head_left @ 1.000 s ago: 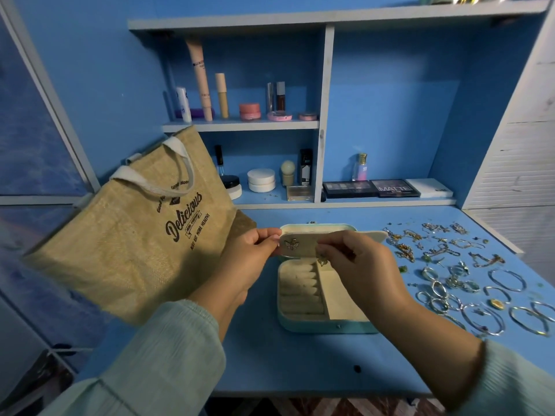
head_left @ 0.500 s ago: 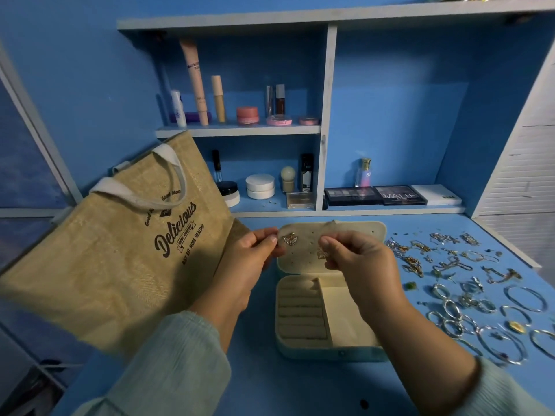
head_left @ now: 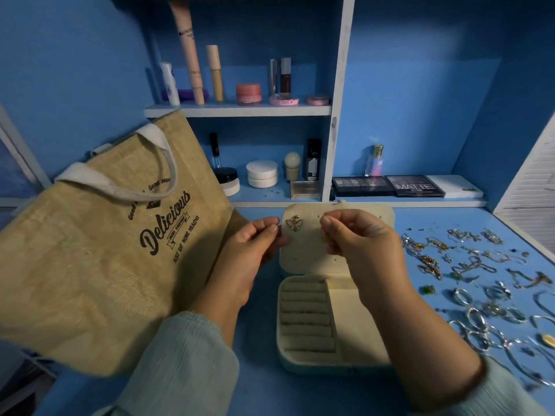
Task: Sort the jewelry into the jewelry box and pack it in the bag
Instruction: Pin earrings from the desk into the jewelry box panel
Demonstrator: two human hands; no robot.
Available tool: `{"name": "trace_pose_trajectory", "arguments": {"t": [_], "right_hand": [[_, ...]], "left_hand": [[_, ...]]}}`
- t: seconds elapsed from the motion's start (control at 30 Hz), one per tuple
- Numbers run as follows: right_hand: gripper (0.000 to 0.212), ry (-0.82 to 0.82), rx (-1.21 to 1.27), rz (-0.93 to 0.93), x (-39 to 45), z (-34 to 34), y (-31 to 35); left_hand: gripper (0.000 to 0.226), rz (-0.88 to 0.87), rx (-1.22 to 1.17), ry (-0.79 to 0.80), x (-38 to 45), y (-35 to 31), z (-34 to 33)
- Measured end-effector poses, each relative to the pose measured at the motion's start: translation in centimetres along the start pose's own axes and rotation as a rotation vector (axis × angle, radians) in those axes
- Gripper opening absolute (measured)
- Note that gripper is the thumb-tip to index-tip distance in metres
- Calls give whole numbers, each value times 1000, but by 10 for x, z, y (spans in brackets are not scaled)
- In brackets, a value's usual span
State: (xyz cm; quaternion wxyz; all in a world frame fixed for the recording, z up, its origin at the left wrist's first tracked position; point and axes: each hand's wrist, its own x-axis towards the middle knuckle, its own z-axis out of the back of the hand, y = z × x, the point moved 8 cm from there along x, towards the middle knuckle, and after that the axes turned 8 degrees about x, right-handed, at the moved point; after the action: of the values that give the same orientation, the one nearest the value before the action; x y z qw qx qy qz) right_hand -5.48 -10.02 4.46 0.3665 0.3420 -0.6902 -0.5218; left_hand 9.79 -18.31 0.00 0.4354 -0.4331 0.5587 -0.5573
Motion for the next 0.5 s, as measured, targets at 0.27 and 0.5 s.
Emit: {"name": "trace_pose_trajectory", "arguments": {"t": [0.27,0.5], "right_hand": [[11,-17,48,-84,4,1,-12],[20,0,11,-35,1,4,-9]], "left_hand": [[17,-79,-77,51,-1,1,-2],[16,-90,-100,59,-1,1,-1]]}}
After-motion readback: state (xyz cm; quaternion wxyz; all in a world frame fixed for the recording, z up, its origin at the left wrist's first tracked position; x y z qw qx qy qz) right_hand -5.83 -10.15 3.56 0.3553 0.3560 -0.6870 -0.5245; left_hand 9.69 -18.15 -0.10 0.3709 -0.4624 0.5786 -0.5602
